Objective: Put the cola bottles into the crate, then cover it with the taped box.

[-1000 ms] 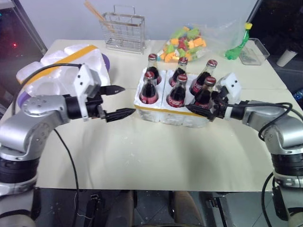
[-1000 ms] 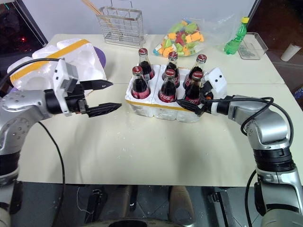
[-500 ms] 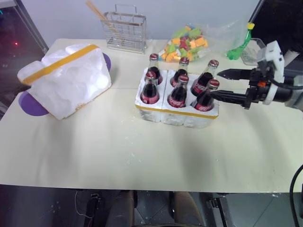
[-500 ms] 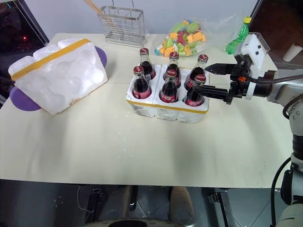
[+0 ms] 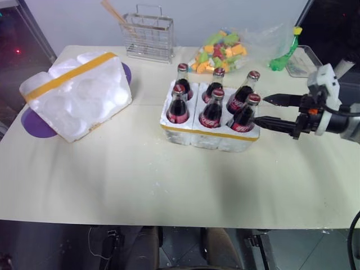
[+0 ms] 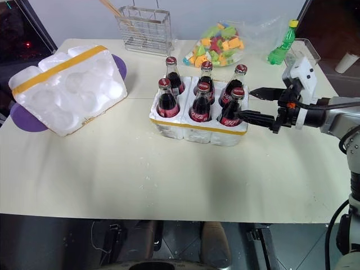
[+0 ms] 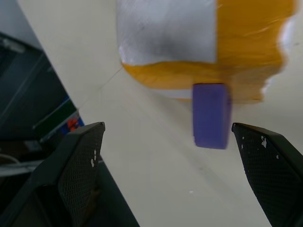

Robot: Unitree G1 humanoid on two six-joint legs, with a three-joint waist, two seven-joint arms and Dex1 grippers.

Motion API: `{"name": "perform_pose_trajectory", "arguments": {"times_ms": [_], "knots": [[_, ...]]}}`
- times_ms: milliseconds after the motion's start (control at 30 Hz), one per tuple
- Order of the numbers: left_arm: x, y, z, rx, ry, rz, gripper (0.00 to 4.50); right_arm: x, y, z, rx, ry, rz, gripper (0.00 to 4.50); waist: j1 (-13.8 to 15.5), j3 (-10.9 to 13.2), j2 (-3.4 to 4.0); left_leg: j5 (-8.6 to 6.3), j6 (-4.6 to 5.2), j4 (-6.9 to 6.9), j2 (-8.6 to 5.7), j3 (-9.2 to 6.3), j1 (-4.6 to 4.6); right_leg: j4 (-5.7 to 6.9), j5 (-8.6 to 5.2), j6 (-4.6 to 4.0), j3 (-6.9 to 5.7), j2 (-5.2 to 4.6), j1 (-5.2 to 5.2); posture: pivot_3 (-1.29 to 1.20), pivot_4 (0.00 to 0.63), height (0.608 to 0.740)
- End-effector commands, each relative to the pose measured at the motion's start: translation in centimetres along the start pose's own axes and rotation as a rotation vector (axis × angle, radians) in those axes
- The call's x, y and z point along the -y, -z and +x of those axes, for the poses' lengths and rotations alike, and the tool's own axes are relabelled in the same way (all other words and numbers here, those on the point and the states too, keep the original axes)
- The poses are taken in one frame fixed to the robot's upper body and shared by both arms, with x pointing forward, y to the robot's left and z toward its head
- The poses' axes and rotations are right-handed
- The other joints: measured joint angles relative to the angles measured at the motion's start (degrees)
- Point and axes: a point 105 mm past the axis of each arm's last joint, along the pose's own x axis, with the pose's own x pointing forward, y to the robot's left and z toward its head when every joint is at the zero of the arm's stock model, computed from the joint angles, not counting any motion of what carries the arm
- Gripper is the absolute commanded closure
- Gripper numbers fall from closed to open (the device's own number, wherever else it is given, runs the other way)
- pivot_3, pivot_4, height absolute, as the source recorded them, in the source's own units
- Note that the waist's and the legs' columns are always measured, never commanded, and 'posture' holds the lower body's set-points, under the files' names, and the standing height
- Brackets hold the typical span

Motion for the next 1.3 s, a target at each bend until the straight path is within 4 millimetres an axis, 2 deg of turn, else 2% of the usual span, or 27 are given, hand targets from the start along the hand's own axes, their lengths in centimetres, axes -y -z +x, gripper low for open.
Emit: {"name": "perform_pose_trajectory", "arguments": {"times_ms": [33,300,633,733,833,900,933,1033,1133,1267,1300], "knots": [[-0.3,0.3,0.3,-0.029,-0.033,0.011,0.00,0.1,-2.0,-1.2,0.036,0.042,-0.058,0.05,0.0,0.0,0.00,0.00,0.00,0.00,0.00,0.00,0.00,0.01,0.00,0.00,0.00,0.00,0.00,0.00,0.150,0.739],[1.5,0.4,3.8,-0.057,0.035,0.018,0.00,-0.2,-2.3,-1.8,0.041,0.060,-0.060,0.05,0.0,0.0,0.00,0.00,0.00,0.01,0.00,0.00,0.01,0.04,0.00,0.00,0.00,0.00,0.00,0.00,0.150,0.739],[2.9,1.7,6.2,-0.127,0.053,0.007,0.00,-0.3,-2.2,-2.0,0.064,0.098,-0.040,0.05,-0.1,0.0,-0.01,0.00,0.00,0.03,0.00,0.00,0.01,0.10,0.01,0.00,0.00,0.00,0.00,0.00,0.150,0.739],[3.3,1.8,6.4,-0.131,0.076,0.002,0.88,-0.2,-2.4,-2.1,0.076,0.106,-0.029,0.00,0.0,0.0,-0.01,0.00,0.00,0.06,0.00,0.00,0.03,0.12,0.01,0.00,0.00,0.00,0.01,0.00,0.150,0.739],[3.2,1.6,6.3,-0.128,0.077,0.006,2.35,-0.3,-2.4,-2.0,0.079,0.105,-0.025,0.00,0.0,0.0,-0.01,0.00,0.00,0.08,0.00,0.00,0.06,0.18,0.01,0.00,0.00,0.00,0.03,0.00,0.150,0.739],[3.5,1.6,5.9,-0.143,0.119,-0.012,3.51,-0.4,-2.3,-2.0,0.073,0.099,-0.023,0.00,0.0,0.0,-0.01,0.00,0.00,0.10,0.00,0.00,0.08,0.20,0.01,0.00,0.01,0.00,0.03,0.00,0.150,0.739],[3.4,1.1,5.7,-0.121,0.128,0.001,3.88,-0.4,-2.2,-1.9,0.068,0.096,-0.022,0.00,0.0,0.0,-0.01,0.00,0.00,0.10,0.00,0.00,0.09,0.21,0.01,0.00,0.01,0.00,0.04,0.00,0.150,0.739],[2.7,-0.8,5.3,-0.051,0.096,0.011,3.88,-0.5,-1.7,-2.1,0.044,0.093,-0.025,0.00,0.1,0.0,-0.01,0.00,0.00,0.11,0.00,-0.01,0.11,0.26,0.01,-0.01,0.00,0.00,0.05,0.00,0.150,0.739],[3.1,-2.9,4.7,0.026,0.155,0.040,3.88,-0.5,-1.4,-2.6,0.023,0.095,-0.031,0.00,0.2,0.0,-0.02,0.00,0.00,0.15,0.00,-0.01,0.05,0.24,0.01,0.00,0.00,0.00,0.05,0.00,0.150,0.739],[2.8,-4.9,4.1,0.091,0.119,0.099,3.88,-0.3,-1.3,-2.9,0.019,0.115,-0.028,0.00,0.0,0.0,-0.03,0.00,0.00,0.11,0.00,-0.02,0.06,0.23,0.01,-0.01,0.00,0.00,0.04,0.00,0.150,0.739],[2.6,-6.1,3.9,0.132,0.089,0.135,3.88,-0.3,-1.1,-3.1,0.016,0.121,-0.024,0.00,0.0,0.0,-0.03,0.00,0.00,0.11,0.00,-0.02,0.06,0.25,0.01,-0.01,0.00,0.00,0.03,0.00,0.150,0.739]]}}
